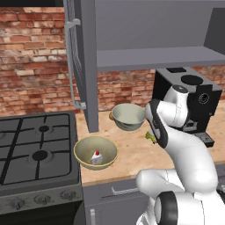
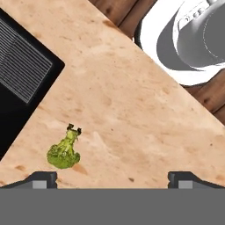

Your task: Pick both bowls and place them on the counter. Then place the cake in one bowl and place the broccoli in the other bowl.

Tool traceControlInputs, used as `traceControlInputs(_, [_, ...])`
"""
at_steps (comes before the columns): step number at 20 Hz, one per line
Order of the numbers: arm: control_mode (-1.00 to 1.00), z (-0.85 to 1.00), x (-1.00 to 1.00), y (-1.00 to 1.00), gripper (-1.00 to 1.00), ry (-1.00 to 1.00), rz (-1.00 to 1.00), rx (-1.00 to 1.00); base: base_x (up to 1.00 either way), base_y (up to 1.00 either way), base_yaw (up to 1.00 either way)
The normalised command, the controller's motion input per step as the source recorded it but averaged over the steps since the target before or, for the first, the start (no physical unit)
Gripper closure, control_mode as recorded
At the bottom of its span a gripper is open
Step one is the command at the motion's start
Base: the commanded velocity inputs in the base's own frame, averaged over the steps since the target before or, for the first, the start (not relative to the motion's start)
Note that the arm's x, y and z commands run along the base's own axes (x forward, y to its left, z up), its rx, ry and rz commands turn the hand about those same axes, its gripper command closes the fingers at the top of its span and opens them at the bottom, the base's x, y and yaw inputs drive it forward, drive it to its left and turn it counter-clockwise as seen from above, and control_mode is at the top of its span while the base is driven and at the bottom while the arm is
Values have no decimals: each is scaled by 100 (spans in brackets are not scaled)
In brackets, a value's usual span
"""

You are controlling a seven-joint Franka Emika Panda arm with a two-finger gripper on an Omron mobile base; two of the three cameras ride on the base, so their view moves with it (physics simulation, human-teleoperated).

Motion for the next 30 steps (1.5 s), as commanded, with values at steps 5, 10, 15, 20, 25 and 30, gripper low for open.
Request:
traceControlInputs(5, [-100,-36,9,-11,-100,11,-13,-5,0,0,0])
traceControlInputs(10, [-100,-15,13,-8,-100,13,-11,-1,0,0,0])
traceControlInputs(15, [-100,-9,23,-1,-100,0,-5,0,0,0,0])
traceControlInputs(20, [-100,-24,19,-4,-100,4,-2,0,0,0,0])
traceControlInputs(25, [-100,-35,17,0,-100,3,-2,0,0,0,0])
traceControlInputs(30, [-100,-21,16,0,-100,1,-2,0,0,0,0])
